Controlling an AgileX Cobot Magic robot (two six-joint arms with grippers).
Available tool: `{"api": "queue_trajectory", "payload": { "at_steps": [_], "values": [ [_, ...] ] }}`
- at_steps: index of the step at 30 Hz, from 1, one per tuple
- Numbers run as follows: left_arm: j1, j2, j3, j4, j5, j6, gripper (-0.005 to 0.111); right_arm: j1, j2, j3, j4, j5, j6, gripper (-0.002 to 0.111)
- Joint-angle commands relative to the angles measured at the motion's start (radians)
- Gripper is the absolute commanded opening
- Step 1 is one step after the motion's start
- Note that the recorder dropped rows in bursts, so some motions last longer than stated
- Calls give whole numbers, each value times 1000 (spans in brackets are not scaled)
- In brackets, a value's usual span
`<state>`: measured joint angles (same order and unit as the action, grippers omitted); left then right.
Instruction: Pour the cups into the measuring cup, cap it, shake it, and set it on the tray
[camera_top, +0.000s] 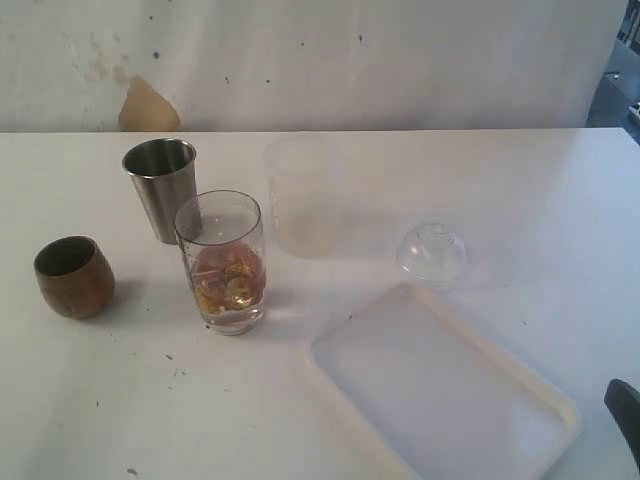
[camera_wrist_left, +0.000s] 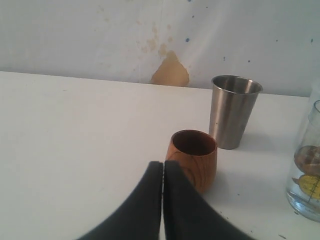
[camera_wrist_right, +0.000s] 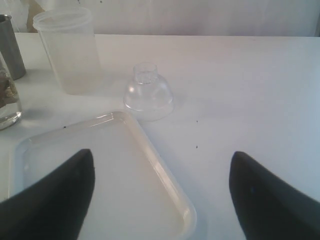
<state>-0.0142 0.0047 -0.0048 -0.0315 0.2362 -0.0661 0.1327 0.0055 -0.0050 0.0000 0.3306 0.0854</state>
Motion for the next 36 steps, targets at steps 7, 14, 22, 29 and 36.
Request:
{"api": "queue_trajectory", "payload": {
  "at_steps": [7,14,22,29,36],
  "values": [
    [2,-5,5,-11,-2,-12,1,-5,-6,5,0,-9,-1,69],
    [2,-5,5,-11,-2,-12,1,-5,-6,5,0,-9,-1,69],
    [2,-5,5,-11,-2,-12,1,-5,-6,5,0,-9,-1,69],
    [2,-5,5,-11,-2,-11,1,-5,-6,5,0,-9,-1,69],
    [2,-5,5,-11,-2,-11,1,-5,-6,5,0,-85,-1,69]
  ]
}}
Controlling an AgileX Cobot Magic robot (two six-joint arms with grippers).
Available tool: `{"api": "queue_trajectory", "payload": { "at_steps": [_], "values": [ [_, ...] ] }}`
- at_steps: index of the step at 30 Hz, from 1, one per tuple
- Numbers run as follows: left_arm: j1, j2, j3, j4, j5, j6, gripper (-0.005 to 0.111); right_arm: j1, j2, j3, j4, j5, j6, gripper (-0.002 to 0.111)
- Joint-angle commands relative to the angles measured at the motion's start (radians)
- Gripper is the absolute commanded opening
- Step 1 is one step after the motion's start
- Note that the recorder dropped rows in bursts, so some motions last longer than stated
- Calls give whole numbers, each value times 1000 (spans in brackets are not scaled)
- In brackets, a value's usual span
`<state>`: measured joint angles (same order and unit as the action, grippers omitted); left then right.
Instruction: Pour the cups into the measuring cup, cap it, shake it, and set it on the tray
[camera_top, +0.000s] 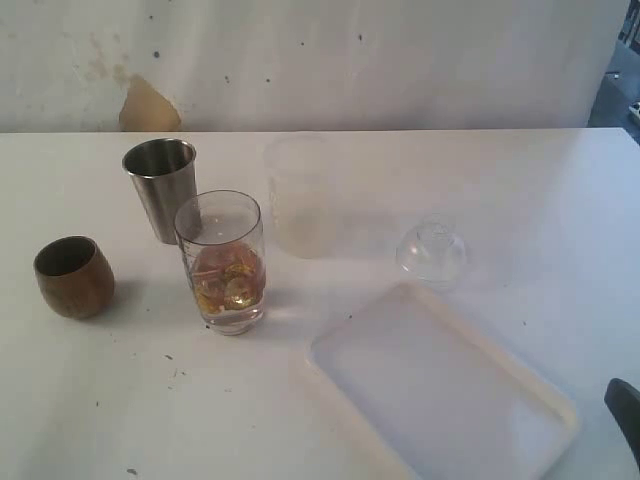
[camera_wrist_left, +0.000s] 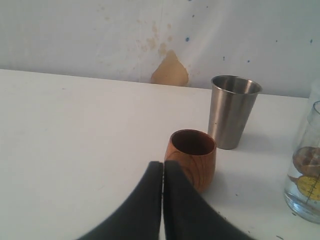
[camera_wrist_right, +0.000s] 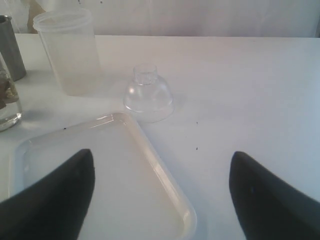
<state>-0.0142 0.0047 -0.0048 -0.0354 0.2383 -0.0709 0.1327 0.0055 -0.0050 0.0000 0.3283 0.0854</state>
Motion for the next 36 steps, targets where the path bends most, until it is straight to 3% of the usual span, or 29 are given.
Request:
{"api": "queue_trajectory", "payload": {
  "at_steps": [1,9,11,17,18,25,31,36],
  "values": [
    [2,-5,5,-7,-4,-7,1,-5,-6,5,0,-138,-1,69],
    [2,-5,5,-7,-4,-7,1,-5,-6,5,0,-721,58,69],
    [2,-5,5,-7,-4,-7,1,-5,-6,5,11,-797,57,71],
    [2,-5,5,-7,-4,-7,1,-5,120,-142,7,-658,49,104],
    [2,-5,5,-7,-4,-7,1,-5,157,-166,0,-647,49,105],
    [2,-5,5,-7,-4,-7,1,-5,551,-339,-15,-537,45,105],
    [2,-5,5,-7,-4,-7,1,-5,1005,-528,-55,-328,45,105],
    [2,-5,5,-7,-4,-3,1,-5,1309,-670,-57,-349,-85,105]
  ]
}}
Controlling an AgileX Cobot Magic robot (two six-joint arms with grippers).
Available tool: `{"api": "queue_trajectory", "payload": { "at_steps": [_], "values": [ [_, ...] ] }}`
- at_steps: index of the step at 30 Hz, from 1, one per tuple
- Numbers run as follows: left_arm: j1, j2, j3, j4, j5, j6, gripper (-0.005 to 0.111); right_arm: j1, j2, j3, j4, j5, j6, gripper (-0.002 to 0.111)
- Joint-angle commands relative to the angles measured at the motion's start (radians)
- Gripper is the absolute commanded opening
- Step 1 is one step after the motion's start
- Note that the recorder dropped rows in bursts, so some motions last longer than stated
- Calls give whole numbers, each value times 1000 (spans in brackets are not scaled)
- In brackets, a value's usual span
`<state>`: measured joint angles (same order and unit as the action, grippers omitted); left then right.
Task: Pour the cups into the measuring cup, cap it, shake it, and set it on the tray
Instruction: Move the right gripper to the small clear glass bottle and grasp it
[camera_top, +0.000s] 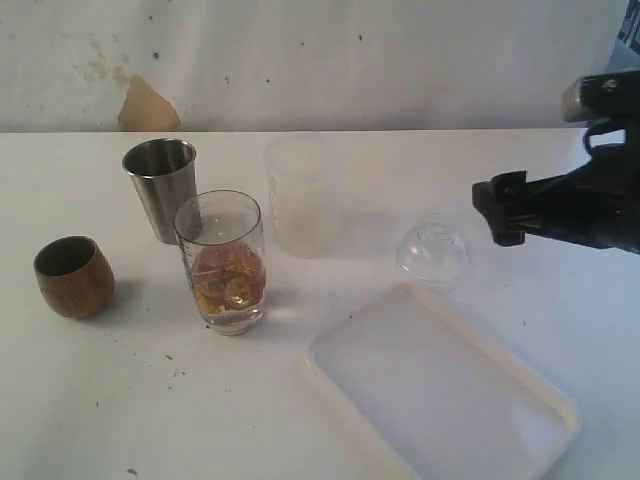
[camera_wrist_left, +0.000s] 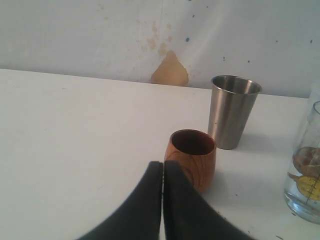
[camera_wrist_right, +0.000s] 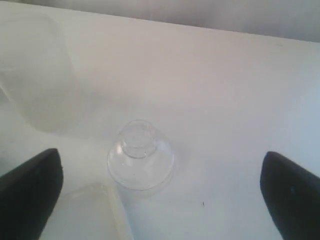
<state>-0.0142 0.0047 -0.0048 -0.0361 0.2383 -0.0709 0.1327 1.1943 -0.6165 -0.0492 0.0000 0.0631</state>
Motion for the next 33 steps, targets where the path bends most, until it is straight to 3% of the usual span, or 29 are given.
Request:
{"api": "queue_trajectory", "payload": {
  "at_steps": [1,18,23,30,33],
  "values": [
    [2,-5,5,-7,-4,-3,1,-3,170,-76,-8,-24,-63,105],
    [2,-5,5,-7,-4,-3,1,-1,583,-321,1,0,-56,105],
    [2,-5,5,-7,-4,-3,1,-1,613,-323,1,-109,-36,105],
    [2,-5,5,-7,-4,-3,1,0,649,-323,1,-103,27,105],
    [2,-5,5,-7,-4,-3,1,7,655,-323,1,-94,31,99]
  ]
}}
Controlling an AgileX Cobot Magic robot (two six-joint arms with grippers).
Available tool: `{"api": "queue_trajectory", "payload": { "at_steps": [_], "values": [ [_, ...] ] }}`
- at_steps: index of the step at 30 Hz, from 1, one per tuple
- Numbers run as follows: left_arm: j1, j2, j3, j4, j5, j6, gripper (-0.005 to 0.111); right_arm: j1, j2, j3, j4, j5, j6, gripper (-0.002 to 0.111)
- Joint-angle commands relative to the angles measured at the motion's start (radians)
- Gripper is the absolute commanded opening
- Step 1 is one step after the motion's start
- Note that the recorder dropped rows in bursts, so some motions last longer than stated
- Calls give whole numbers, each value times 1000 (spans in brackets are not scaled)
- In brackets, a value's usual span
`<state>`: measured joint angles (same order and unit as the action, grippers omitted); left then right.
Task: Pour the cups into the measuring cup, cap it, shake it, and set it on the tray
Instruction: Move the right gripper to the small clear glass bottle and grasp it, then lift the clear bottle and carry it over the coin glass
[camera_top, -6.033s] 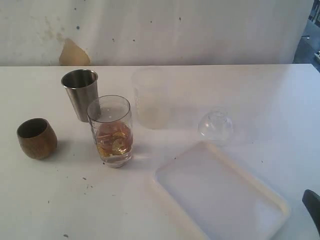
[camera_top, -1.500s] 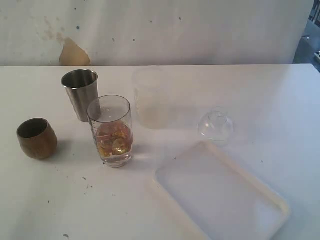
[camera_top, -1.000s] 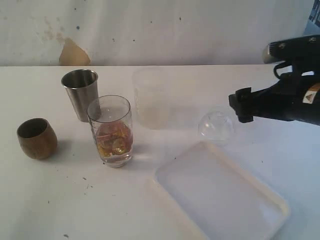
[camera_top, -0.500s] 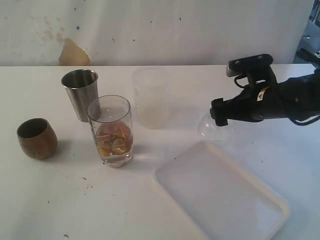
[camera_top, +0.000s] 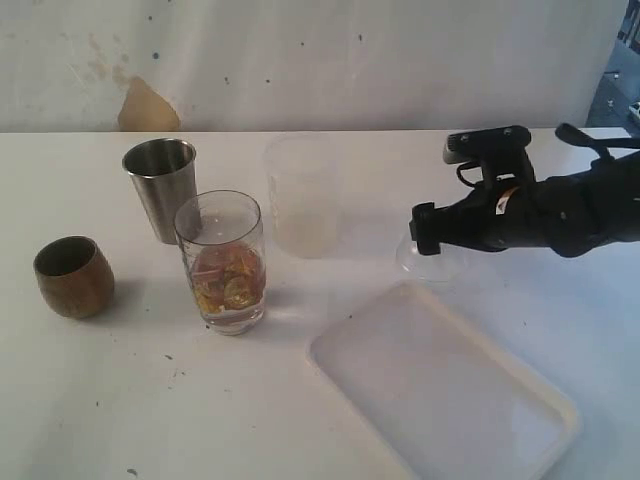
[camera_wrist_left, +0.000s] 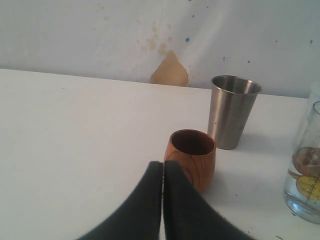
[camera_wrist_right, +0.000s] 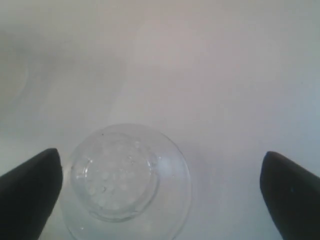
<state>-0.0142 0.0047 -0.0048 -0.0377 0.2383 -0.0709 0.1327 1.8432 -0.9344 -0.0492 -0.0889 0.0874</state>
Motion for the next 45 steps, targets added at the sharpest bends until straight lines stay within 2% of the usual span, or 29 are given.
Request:
{"api": "queue_trajectory", "payload": {
  "at_steps": [1,3,7,10,16,21,28,30,33,38,45],
  "values": [
    [2,-5,5,-5,-4,-3,1,12,6,-5,1,-3,6,95],
    [2,-5,5,-5,-4,-3,1,17,6,-5,1,-3,6,87],
    [2,-5,5,-5,-4,-3,1,22,6,-5,1,-11,4,59],
    [2,-5,5,-5,-4,-3,1,22,6,-5,1,-17,7,45],
    [2,-5,5,-5,-4,-1,1,22,6,-5,1,-15,24,27],
    [2,-5,5,-5,-4,-1,1,22,4,-5,1,-20,24,21],
    [2,-5,5,-5,-4,-1,1,22,0,-5,1,21,22,20],
    [2,-5,5,-5,-4,-1,1,22,-4,-5,1,21,22,15],
    [2,-5,5,-5,-4,-1,1,26,-23,-5,1,19,22,0],
    [2,-5,5,-5,-4,-1,1,28,-111,-18,1,27,18,0],
    [2,-5,5,-5,-4,-1,1,94,-224,-183,1,310,-32,0]
  ]
}}
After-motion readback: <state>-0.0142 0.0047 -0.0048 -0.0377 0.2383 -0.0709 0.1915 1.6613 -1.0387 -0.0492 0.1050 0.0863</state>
